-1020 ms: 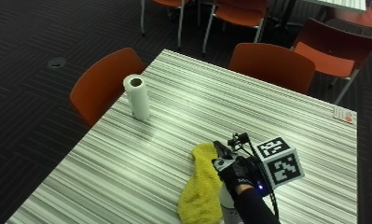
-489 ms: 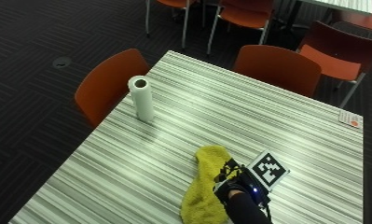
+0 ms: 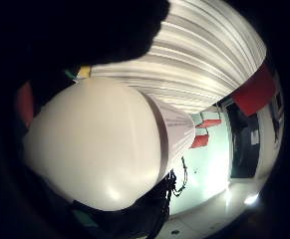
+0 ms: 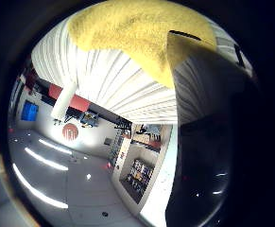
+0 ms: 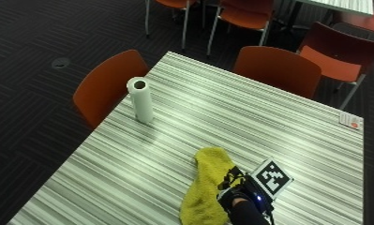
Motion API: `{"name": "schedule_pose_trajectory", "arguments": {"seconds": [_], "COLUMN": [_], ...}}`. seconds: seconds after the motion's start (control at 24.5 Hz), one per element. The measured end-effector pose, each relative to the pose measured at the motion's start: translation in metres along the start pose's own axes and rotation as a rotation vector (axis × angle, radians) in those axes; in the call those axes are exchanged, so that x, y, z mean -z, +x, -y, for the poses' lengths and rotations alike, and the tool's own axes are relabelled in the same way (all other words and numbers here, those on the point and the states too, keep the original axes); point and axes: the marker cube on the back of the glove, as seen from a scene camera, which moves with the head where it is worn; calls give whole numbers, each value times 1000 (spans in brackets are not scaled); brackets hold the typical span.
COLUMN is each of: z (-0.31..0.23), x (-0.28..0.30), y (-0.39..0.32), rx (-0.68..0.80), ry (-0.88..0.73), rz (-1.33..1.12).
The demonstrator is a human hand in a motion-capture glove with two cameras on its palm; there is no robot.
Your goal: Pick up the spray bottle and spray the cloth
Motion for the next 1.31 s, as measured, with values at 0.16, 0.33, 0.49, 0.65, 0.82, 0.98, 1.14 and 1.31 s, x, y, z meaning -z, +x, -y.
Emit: {"name": "schedule_pose_trajectory", "arguments": {"seconds": [0.16, 0.33, 0.49, 0.65, 0.82, 0.98, 1.14, 1.31], "z": [-10, -21, -49, -73, -85, -101, -97, -96], "x": [2, 10, 18, 24, 23, 11, 7, 2], "y": [-5, -16, -28, -31, -24, -6, -5, -2], "rx": [83, 174, 350, 570, 878, 1127, 1224, 1220], "ry": [-60, -22, 62, 199, 288, 354, 449, 482], "rz": [8, 28, 84, 203, 410, 625, 611, 573]}}
